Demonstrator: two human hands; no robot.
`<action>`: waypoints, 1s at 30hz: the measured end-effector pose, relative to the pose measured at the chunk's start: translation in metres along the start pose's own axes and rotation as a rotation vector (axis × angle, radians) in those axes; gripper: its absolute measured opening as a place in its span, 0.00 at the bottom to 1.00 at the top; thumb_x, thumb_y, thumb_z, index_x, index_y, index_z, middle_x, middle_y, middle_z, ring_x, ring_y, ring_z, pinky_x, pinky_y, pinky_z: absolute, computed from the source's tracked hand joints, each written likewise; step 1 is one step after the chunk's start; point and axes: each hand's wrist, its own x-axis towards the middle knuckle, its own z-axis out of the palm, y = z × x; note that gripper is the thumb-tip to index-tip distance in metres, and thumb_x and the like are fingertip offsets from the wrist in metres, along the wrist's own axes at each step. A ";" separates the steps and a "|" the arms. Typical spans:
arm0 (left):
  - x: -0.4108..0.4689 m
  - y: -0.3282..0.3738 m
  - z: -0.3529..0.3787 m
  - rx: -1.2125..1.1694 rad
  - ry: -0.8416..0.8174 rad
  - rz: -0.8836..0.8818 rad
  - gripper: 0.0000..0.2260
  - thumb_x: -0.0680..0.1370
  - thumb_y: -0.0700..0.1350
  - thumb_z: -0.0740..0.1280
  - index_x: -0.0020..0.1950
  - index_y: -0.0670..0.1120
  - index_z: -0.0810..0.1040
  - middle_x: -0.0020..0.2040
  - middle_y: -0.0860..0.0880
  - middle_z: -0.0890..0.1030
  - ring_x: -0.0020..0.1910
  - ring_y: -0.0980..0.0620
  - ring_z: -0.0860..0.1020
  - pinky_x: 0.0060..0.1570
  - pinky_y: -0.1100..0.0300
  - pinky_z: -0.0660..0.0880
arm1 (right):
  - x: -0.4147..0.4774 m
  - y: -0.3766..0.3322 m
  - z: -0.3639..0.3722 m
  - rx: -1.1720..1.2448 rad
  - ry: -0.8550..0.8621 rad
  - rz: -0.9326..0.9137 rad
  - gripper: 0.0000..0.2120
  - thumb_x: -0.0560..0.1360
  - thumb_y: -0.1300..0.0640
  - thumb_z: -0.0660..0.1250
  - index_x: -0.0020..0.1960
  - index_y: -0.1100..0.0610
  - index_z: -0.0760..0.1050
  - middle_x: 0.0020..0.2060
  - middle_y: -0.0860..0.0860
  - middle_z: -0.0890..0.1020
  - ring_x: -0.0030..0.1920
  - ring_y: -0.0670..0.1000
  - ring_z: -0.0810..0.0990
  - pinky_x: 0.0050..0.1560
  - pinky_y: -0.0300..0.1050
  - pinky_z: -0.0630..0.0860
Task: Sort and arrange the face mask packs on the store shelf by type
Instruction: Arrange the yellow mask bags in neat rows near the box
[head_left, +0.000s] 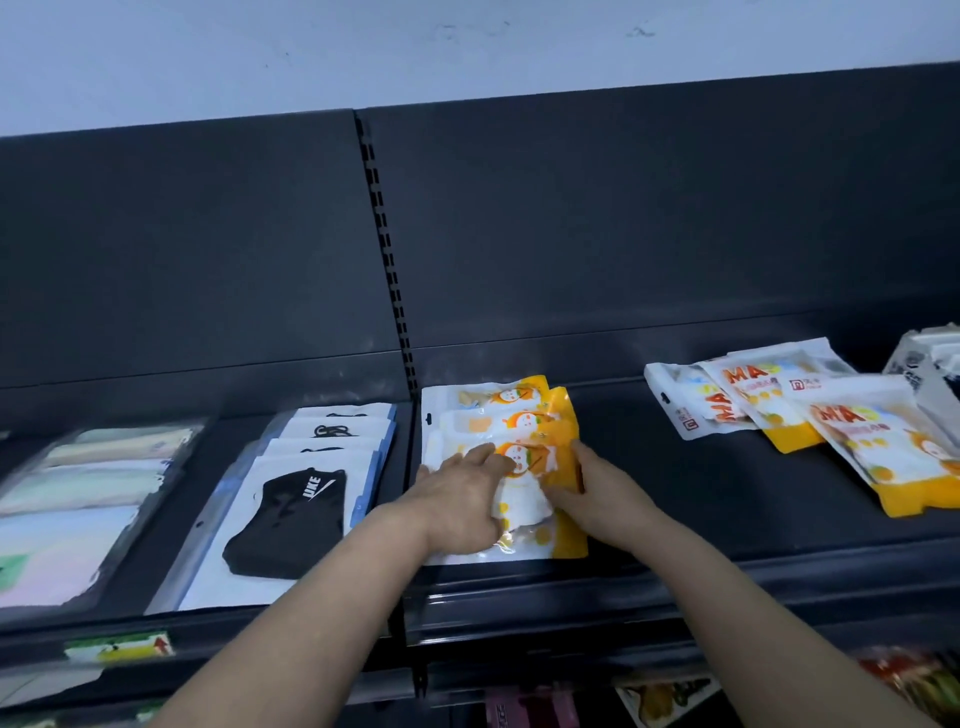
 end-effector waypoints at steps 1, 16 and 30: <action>0.001 0.006 -0.002 0.013 0.014 -0.003 0.33 0.76 0.49 0.65 0.77 0.55 0.53 0.80 0.52 0.47 0.78 0.46 0.51 0.73 0.37 0.52 | -0.002 0.001 -0.004 0.024 0.001 -0.015 0.27 0.77 0.47 0.63 0.73 0.52 0.59 0.67 0.51 0.72 0.65 0.53 0.72 0.61 0.46 0.71; 0.112 0.179 -0.003 0.013 0.141 0.192 0.25 0.81 0.47 0.59 0.78 0.48 0.57 0.79 0.49 0.55 0.77 0.49 0.56 0.76 0.49 0.51 | -0.016 0.144 -0.149 -0.572 0.330 0.029 0.30 0.76 0.48 0.65 0.75 0.51 0.59 0.77 0.53 0.53 0.77 0.54 0.43 0.76 0.54 0.49; 0.211 0.233 0.026 0.166 0.161 -0.154 0.21 0.83 0.55 0.50 0.70 0.45 0.63 0.70 0.46 0.69 0.69 0.45 0.67 0.72 0.49 0.56 | 0.030 0.216 -0.221 -0.664 0.075 -0.028 0.33 0.75 0.50 0.61 0.76 0.52 0.51 0.75 0.55 0.58 0.75 0.59 0.56 0.69 0.55 0.64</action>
